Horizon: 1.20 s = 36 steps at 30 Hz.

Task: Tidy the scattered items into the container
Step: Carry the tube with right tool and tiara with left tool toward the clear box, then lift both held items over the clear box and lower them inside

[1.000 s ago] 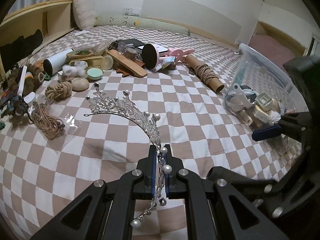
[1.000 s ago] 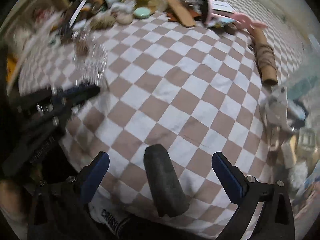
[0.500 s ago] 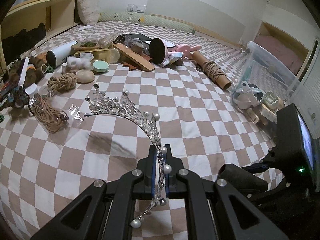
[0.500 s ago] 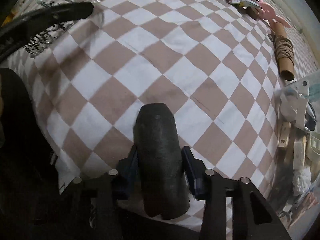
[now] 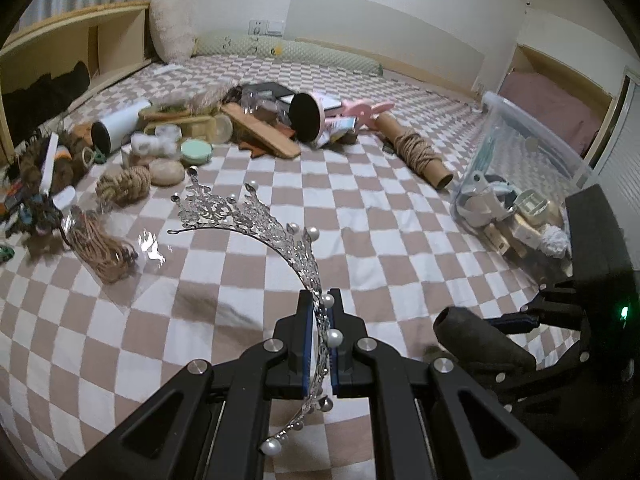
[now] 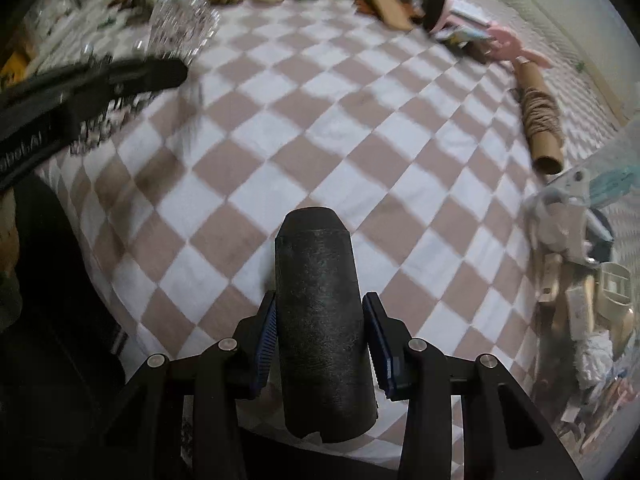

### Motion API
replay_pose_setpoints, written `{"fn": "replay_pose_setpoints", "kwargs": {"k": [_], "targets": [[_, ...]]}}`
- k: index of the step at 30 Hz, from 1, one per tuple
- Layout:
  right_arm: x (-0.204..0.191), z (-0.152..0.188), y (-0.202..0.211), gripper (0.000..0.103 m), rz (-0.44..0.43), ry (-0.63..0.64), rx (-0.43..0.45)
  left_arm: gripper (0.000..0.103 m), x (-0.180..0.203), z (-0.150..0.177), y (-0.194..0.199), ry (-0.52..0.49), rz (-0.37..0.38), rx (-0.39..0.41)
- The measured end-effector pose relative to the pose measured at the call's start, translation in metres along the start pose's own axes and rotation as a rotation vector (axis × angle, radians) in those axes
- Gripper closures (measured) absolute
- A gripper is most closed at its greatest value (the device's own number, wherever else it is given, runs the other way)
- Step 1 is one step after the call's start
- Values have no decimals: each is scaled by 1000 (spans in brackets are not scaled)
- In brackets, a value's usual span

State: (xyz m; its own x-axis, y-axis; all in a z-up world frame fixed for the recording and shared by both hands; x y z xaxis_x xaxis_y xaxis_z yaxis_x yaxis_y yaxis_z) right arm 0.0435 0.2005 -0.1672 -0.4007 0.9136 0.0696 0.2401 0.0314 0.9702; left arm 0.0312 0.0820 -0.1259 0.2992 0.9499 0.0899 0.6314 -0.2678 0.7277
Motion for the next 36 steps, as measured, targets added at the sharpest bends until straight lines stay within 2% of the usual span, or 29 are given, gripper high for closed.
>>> {"fn": "replay_pose_setpoints", "kwargs": {"k": [6, 8, 17, 21, 25, 36], "targets": [[20, -22, 42, 60, -8, -70, 116, 96, 7, -31, 18, -24, 0, 52], [25, -21, 55, 61, -14, -89, 151, 96, 15, -45, 25, -37, 21, 76], [85, -24, 129, 61, -10, -217, 333, 96, 79, -112, 48, -163, 103, 179], [128, -16, 178, 61, -2, -324, 444, 96, 110, -143, 57, -231, 132, 224], [176, -4, 211, 61, 32, -421, 516, 96, 145, -173, 59, -277, 177, 264], [279, 34, 257, 61, 84, -605, 630, 96, 242, -240, 56, -411, 283, 350]]}}
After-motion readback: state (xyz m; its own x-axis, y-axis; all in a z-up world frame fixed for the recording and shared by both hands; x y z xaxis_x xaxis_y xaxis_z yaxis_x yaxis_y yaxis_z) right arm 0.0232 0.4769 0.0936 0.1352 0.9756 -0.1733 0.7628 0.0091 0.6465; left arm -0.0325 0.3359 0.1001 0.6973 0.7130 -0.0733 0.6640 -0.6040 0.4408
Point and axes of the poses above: each gripper's, at about its wrist camera, not at the fingertips, and y roughly against the way its jaws point, x to its right, z to its underside, the point moved 8 cm from there along -y, roughly the way its jaws point, and after that the axes turned 8 degrees about -y, right-handed, at the moved point
